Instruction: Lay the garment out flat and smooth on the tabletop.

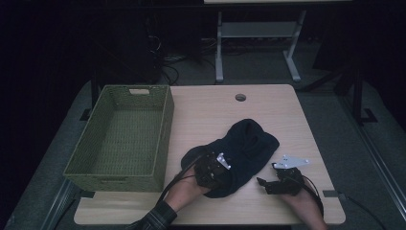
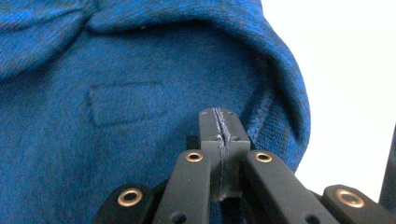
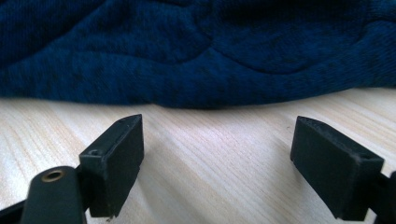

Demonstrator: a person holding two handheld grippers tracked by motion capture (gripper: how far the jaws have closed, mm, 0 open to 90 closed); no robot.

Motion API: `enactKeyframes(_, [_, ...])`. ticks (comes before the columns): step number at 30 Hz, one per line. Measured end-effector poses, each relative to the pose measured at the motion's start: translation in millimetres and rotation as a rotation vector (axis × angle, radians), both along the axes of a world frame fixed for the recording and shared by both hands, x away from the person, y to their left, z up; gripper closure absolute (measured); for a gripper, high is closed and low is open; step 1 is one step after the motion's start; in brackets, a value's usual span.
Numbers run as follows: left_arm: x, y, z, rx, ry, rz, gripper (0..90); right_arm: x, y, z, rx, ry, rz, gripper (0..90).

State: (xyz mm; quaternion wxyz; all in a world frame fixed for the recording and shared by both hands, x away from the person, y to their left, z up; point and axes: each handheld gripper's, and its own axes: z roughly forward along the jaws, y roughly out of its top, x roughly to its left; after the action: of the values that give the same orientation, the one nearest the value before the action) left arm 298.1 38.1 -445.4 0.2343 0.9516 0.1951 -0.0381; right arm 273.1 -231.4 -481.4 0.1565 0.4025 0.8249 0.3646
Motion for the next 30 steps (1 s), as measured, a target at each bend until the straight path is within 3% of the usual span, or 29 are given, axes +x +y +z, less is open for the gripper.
enactKeyframes(6, [-4.2, -5.5, 1.7, -0.027, 0.006, -0.014, 84.7, -0.5, -2.8, 2.1, -0.009, 0.018, -0.005, 18.7])
enactKeyframes(8, [-1.5, -1.7, 8.4, -0.050, 0.003, -0.003, 82.9, -1.1, -4.5, 4.7, -0.009, 0.030, -0.006, 22.5])
enactKeyframes(12, [8.8, 10.4, 29.1, -0.098, -0.042, 0.042, 81.9, -1.5, -11.2, 13.5, 0.028, 0.002, -0.023, 27.4])
enactKeyframes(17, [32.6, 19.4, 49.1, -0.129, -0.092, 0.091, 85.0, 1.5, -11.9, 23.5, 0.071, -0.009, -0.032, 44.2])
enactKeyframes(21, [53.4, 18.0, 53.8, -0.133, -0.119, 0.124, 88.8, 1.1, -3.8, 27.8, 0.086, -0.008, 0.001, 59.8])
enactKeyframes(26, [79.8, 10.9, 48.0, -0.098, -0.156, 0.154, 90.0, 3.1, 14.0, 29.4, 0.115, 0.011, 0.067, 75.6])
enactKeyframes(30, [97.2, 2.7, 38.3, -0.092, -0.135, 0.165, 90.0, 3.4, 30.1, 30.6, 0.142, 0.036, 0.111, 88.2])
